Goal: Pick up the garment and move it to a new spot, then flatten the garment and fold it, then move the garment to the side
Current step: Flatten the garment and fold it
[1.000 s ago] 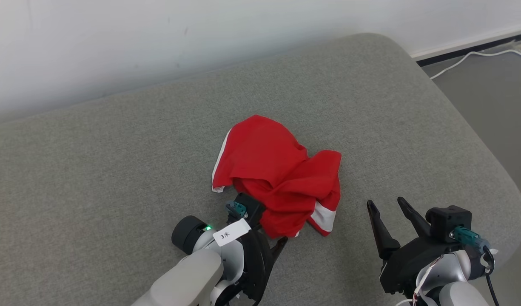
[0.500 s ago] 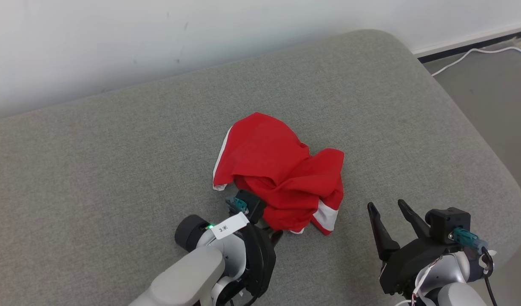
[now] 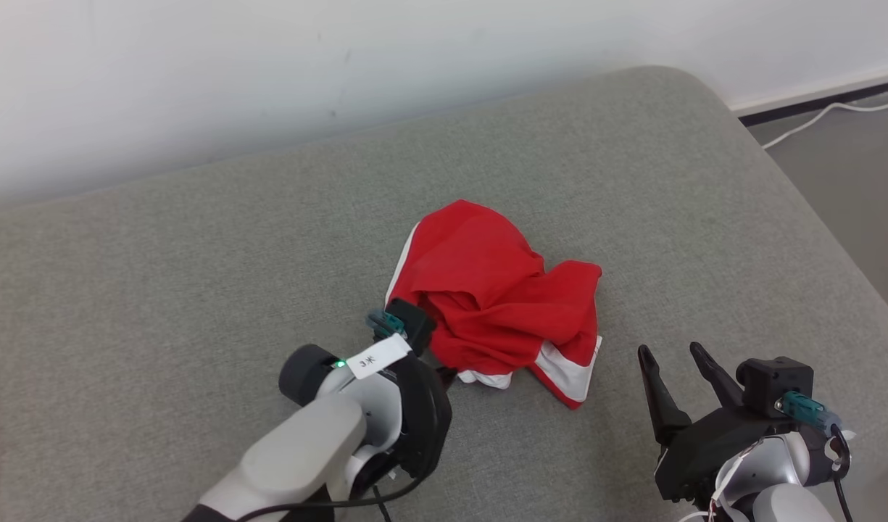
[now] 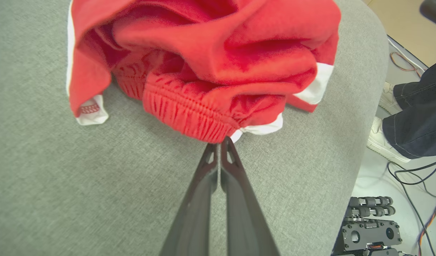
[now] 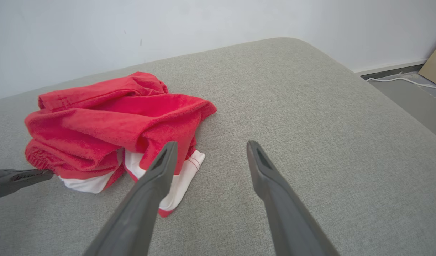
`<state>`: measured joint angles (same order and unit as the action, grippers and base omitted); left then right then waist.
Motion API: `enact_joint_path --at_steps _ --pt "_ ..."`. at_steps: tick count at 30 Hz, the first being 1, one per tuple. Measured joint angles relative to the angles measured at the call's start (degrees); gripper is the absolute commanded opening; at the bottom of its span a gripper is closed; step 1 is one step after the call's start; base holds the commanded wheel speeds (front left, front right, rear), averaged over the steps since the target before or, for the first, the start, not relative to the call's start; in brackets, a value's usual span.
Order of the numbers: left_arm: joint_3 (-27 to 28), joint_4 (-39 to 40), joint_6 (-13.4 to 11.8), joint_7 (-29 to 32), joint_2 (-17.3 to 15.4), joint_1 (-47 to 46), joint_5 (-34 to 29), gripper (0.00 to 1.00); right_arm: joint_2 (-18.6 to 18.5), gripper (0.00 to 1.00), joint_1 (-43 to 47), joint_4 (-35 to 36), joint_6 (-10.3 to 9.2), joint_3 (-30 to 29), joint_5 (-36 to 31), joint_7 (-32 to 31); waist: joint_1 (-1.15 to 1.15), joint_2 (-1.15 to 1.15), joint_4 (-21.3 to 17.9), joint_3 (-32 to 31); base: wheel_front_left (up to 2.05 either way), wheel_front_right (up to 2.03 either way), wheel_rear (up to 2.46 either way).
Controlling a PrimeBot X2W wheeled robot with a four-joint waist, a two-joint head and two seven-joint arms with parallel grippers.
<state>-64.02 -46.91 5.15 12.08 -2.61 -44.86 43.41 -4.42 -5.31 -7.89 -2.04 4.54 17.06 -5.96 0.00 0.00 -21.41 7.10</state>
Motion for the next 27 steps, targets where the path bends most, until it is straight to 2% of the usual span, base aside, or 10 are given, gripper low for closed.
enact_joint_path --at_steps 13,19,27 --pt "0.6 -2.7 0.4 -0.1 -6.8 -3.7 -2.1 0.0 -1.2 1.0 2.7 -1.0 -0.41 -0.8 0.0 0.4 0.0 0.0 4.2 -4.8 0.0 0.0 0.0" --pt "2.1 -4.4 -1.4 -0.6 -10.7 -3.5 -1.9 0.0 -1.4 1.0 3.4 0.0 -0.41 -0.6 0.0 0.4 0.0 0.0 6.3 -6.6 0.0 0.0 0.0" --pt "3.2 -6.1 -3.7 -0.6 -13.5 0.0 -0.4 0.0 -1.6 1.0 4.0 0.7 -0.4 -0.2 0.0 -0.1 -0.01 0.0 7.5 -7.9 0.0 0.0 0.0"
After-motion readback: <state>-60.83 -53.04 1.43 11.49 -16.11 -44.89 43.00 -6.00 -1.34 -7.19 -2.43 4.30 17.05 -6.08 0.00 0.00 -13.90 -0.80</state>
